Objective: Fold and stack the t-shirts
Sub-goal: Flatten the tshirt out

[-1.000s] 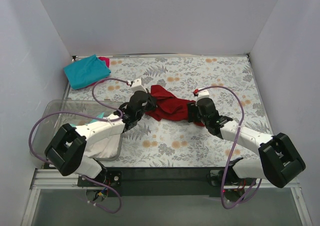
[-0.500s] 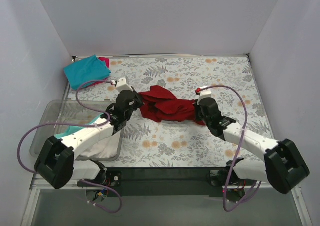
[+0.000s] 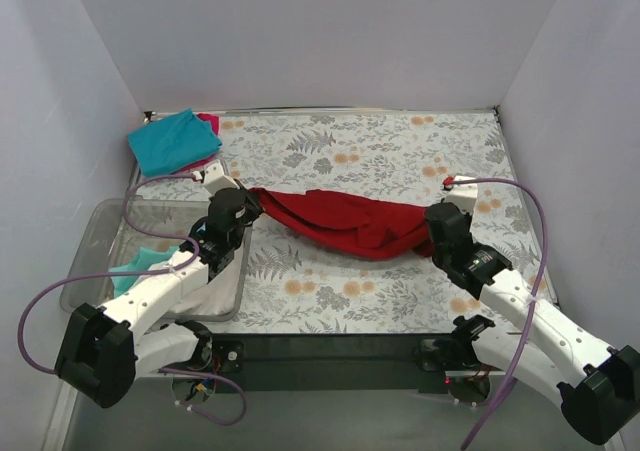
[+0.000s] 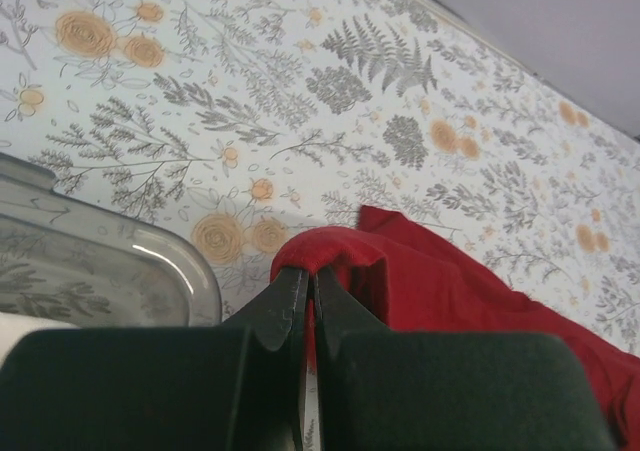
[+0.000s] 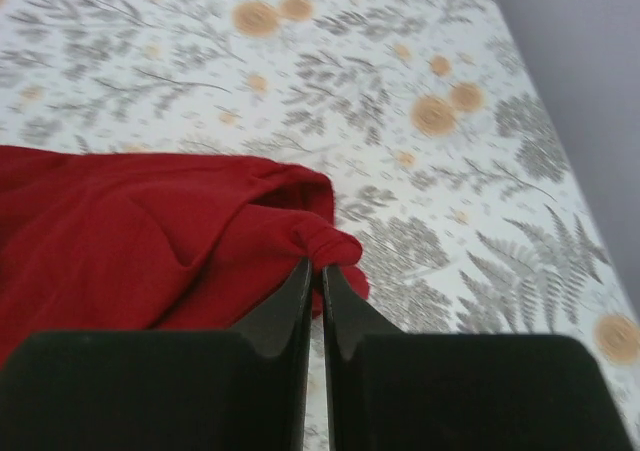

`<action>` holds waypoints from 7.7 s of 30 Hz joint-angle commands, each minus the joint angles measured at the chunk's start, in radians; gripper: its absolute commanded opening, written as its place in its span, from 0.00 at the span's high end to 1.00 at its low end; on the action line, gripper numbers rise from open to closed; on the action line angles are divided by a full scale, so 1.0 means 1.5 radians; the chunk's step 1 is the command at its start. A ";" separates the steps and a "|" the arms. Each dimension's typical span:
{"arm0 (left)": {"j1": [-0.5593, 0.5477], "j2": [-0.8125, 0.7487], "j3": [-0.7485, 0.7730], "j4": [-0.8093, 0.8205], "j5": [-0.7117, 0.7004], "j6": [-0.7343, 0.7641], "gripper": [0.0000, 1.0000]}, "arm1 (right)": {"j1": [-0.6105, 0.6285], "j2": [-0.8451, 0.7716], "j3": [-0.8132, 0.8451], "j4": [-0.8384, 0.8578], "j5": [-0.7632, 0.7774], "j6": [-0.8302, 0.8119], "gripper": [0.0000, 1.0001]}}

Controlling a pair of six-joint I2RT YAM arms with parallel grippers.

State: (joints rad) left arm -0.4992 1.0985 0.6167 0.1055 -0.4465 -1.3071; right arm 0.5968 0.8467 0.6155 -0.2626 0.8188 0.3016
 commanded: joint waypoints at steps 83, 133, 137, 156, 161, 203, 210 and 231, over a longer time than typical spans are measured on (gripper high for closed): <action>0.015 0.607 0.411 0.017 0.153 0.115 0.34 | -0.316 0.825 0.592 0.200 -0.399 -0.141 0.62; 0.015 0.401 0.241 0.032 0.151 0.086 0.26 | -0.211 -0.107 -0.008 -0.068 -0.534 -0.063 0.99; 0.015 0.396 0.243 0.028 0.157 0.082 0.25 | -0.203 -0.201 0.024 -0.166 -0.482 -0.034 0.99; 0.014 0.498 0.300 -0.008 0.118 0.067 0.24 | -0.202 -0.191 0.038 -0.170 -0.403 -0.034 0.99; 0.014 0.529 0.324 -0.008 0.100 0.067 0.31 | -0.202 -0.178 0.044 -0.160 -0.380 -0.034 0.99; -0.130 0.472 0.305 0.035 0.047 0.176 0.42 | -0.206 -0.082 0.126 -0.071 -0.113 -0.082 0.99; -0.140 0.519 0.335 0.025 0.024 0.194 0.52 | -0.207 -0.090 0.117 -0.065 -0.114 -0.085 0.99; -0.145 0.558 0.355 -0.005 0.005 0.194 0.84 | -0.209 -0.088 0.108 -0.053 -0.116 -0.090 0.99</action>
State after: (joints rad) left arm -0.7109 1.9499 1.1290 0.1097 -0.4099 -1.0214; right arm 0.2890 0.7261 0.7868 -0.3962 0.6395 0.1764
